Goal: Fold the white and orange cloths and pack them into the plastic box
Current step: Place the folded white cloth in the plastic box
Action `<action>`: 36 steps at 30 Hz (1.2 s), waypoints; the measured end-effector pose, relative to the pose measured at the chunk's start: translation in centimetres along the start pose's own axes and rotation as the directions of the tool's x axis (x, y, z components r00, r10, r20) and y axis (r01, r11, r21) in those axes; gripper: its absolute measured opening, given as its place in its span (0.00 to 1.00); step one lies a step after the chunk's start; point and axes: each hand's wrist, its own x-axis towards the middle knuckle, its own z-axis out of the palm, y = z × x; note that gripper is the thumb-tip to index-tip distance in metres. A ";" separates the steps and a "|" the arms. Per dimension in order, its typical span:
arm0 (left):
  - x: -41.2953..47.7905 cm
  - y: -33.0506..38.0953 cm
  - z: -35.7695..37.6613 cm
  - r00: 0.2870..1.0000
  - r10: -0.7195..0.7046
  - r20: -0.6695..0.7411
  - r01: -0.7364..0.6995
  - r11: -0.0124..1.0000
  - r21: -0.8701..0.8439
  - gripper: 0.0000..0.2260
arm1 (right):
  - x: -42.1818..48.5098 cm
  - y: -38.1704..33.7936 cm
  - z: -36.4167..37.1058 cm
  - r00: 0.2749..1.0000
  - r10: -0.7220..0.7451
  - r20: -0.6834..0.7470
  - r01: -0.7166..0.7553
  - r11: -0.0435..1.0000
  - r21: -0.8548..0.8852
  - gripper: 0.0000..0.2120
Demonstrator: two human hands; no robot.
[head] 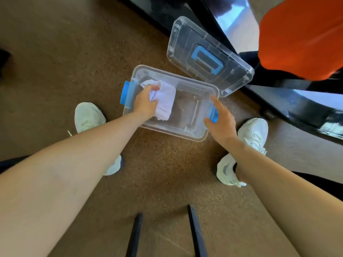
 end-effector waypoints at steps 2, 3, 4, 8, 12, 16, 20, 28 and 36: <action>0.4 0.0 0.3 0.999 -0.044 0.016 0.043 0.997 0.070 0.21 | 0.1 0.2 -0.2 1.000 -0.004 0.013 0.004 1.000 0.004 0.36; 0.5 -0.1 0.5 0.998 -0.062 -0.005 0.062 0.990 0.126 0.21 | 0.1 0.2 -0.2 1.000 -0.003 0.015 0.003 1.000 0.004 0.36; 0.5 -0.1 0.8 0.997 -0.073 -0.039 0.079 0.980 0.180 0.22 | 0.1 0.2 -0.2 1.000 0.000 0.017 0.000 1.000 0.010 0.36; -2.1 1.1 2.6 0.976 0.002 -0.219 0.065 0.951 0.301 0.29 | 0.1 0.2 0.2 1.000 0.008 0.024 -0.009 0.999 0.044 0.37; -4.3 2.1 4.0 0.957 0.177 -0.232 -0.077 0.920 0.384 0.24 | 0.1 0.2 0.0 0.999 -0.001 0.034 0.000 0.999 0.053 0.37; -2.2 1.7 4.6 0.961 0.113 0.253 -0.236 0.813 0.533 0.29 | 0.2 0.3 -0.3 0.999 -0.030 0.041 0.028 0.999 0.026 0.37; 0.1 0.2 4.1 0.958 0.033 0.284 -0.221 0.717 0.661 0.31 | 0.2 0.4 -0.4 0.998 -0.038 0.044 0.037 0.999 0.023 0.37; 0.4 -0.9 2.2 0.965 -0.004 0.261 -0.187 0.688 0.702 0.32 | 0.1 0.0 -0.6 0.998 -0.041 0.055 0.040 0.999 0.027 0.37; -4.1 1.2 -0.8 0.969 0.097 0.225 -0.205 0.825 0.526 0.28 | -1.0 -1.6 -2.7 0.977 0.005 0.214 0.018 0.994 -0.109 0.39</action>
